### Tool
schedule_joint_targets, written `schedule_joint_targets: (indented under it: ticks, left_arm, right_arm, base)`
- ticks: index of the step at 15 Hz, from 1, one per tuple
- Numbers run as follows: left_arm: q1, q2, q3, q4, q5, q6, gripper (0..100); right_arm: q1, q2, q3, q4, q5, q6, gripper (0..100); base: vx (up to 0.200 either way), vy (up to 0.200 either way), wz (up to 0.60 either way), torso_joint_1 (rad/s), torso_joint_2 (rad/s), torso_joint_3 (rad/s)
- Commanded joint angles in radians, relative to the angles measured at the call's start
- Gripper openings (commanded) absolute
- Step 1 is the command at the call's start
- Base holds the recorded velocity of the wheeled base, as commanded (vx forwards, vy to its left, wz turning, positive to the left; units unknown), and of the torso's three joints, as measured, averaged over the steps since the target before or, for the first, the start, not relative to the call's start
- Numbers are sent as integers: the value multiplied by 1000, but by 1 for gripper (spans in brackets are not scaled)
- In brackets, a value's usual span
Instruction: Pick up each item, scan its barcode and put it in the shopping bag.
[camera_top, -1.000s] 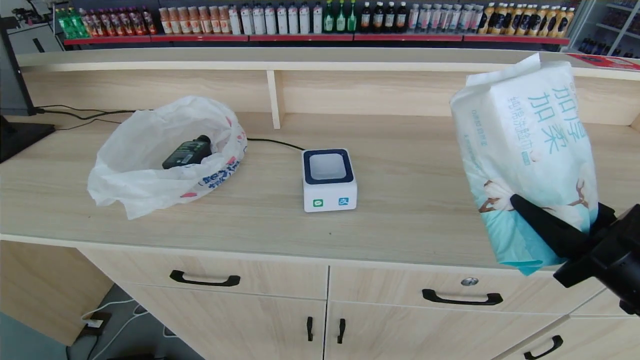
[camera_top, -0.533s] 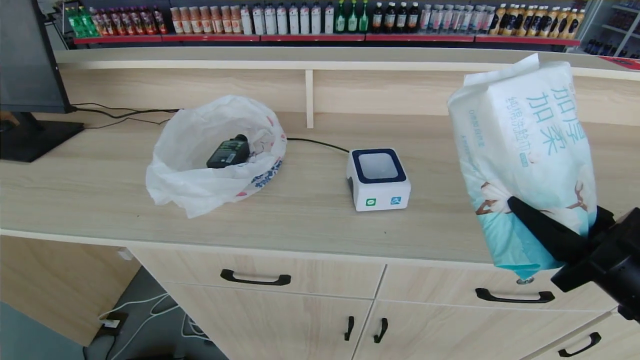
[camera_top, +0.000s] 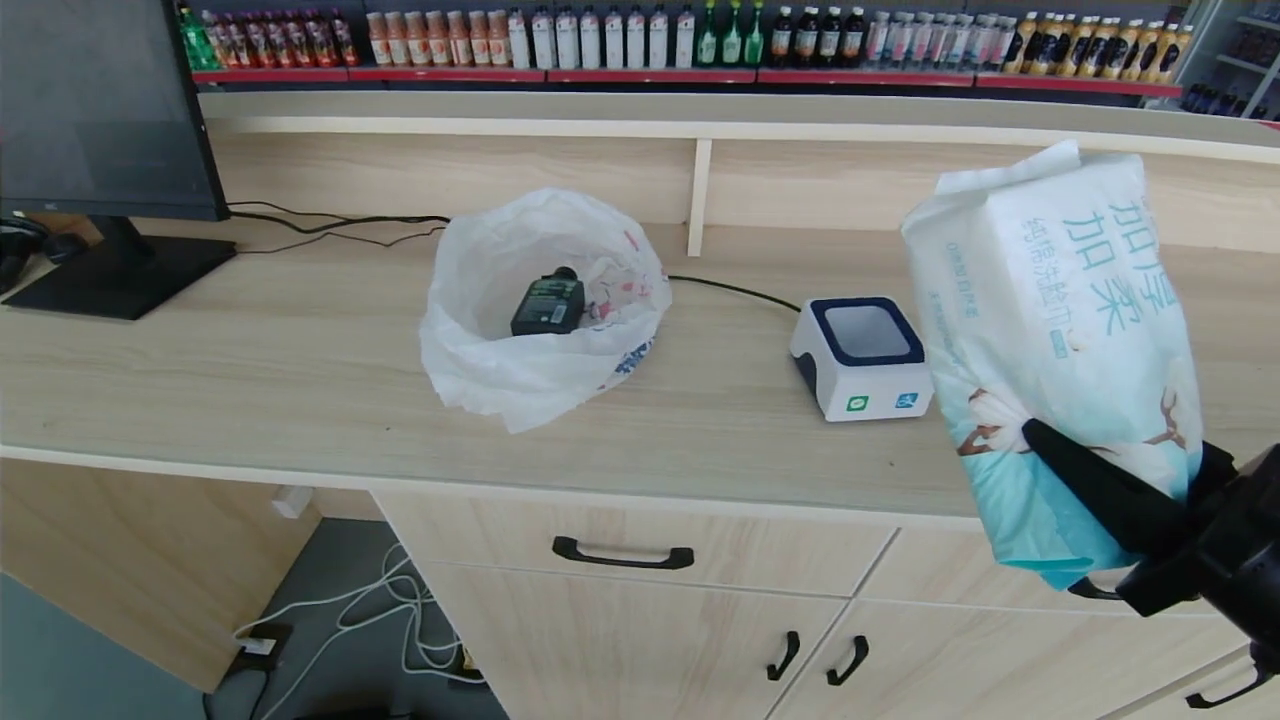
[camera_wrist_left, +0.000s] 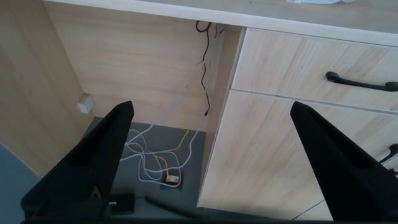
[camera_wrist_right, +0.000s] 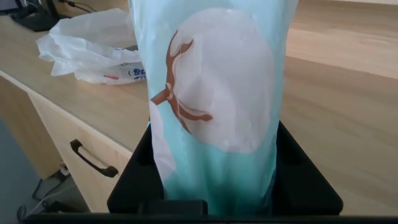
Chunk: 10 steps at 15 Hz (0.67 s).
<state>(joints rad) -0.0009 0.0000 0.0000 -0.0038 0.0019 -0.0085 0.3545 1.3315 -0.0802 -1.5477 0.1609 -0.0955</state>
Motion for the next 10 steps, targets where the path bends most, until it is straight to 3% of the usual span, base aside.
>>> schedule_joint_targets:
  ticks: [1, 6, 10]
  left_arm:
    - [1, 0, 0, -1, 0, -1, 100]
    - [1, 0, 0, -1, 0, -4, 100]
    - [1, 0, 0, -1, 0, -4, 100]
  right_arm:
    - [0, -8, 16, 0, 0, 0, 0]
    - [1, -23, 27, 4, -15, -29, 0]
    - [43, -12, 14, 4, -230, -26, 0]
  base:
    - [200, 0, 0, 2, -2, -2]
    - [200, 0, 0, -2, 1, 2]
    - [0, 0, 0, 0, 0, 0]
